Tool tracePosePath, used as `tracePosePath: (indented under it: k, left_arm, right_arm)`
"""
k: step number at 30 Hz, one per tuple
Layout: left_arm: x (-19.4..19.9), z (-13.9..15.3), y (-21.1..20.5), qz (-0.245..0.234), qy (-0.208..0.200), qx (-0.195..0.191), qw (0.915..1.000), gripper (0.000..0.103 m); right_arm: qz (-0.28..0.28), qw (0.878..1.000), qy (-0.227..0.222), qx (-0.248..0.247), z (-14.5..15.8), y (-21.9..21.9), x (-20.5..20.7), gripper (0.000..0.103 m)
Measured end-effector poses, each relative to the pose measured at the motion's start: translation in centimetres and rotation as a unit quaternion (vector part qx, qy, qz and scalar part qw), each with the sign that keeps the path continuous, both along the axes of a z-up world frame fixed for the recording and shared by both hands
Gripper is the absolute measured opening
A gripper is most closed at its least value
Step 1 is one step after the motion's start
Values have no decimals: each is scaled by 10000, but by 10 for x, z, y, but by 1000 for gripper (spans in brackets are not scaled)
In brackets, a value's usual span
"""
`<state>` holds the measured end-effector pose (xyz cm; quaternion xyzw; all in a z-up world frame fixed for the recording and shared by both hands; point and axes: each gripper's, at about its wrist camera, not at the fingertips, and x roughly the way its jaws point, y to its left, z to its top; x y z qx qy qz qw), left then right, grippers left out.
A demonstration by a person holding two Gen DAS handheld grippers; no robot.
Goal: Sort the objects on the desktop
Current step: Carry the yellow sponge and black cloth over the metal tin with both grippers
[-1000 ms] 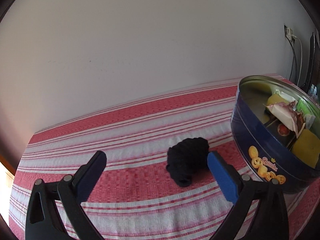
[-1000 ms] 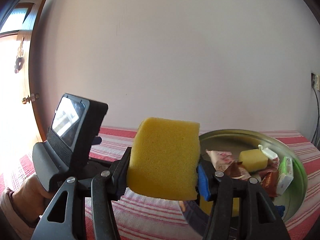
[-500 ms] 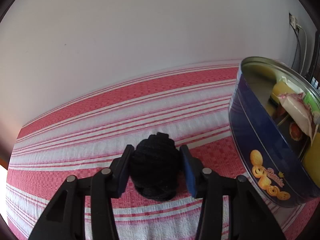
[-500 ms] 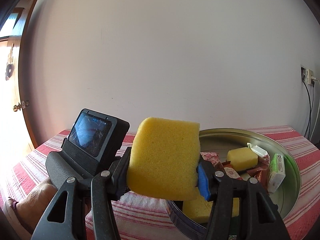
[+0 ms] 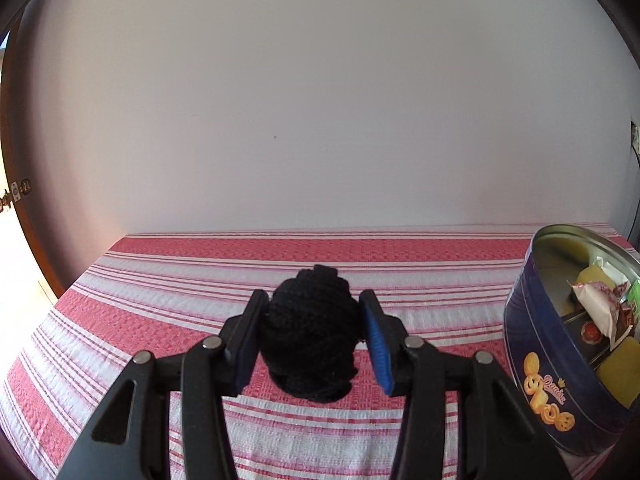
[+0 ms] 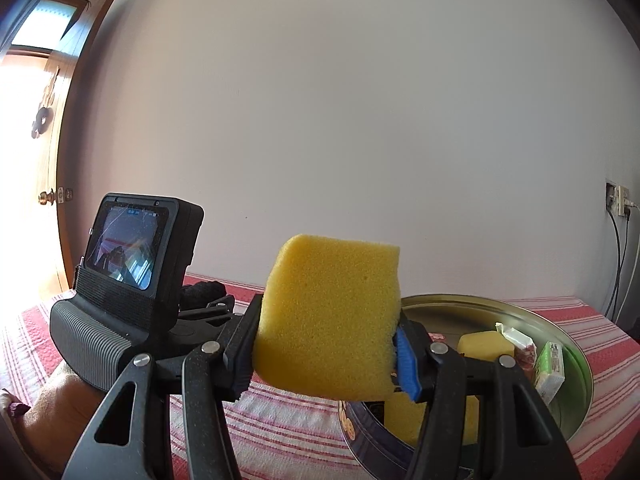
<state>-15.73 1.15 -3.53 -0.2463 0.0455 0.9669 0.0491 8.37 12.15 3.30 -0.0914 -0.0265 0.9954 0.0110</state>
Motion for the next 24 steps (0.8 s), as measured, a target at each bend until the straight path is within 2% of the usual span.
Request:
tracePosePath:
  k: [7,24]
  left_arm:
    - [19,6,-6,37,47,54,10000,46]
    - [30,5,-5,-36,17,146,9999,46]
  right_arm:
    - [8,9999,16,167,-2,-7,0,59]
    - [-149,9988,44,454,-6,-7,-4,59]
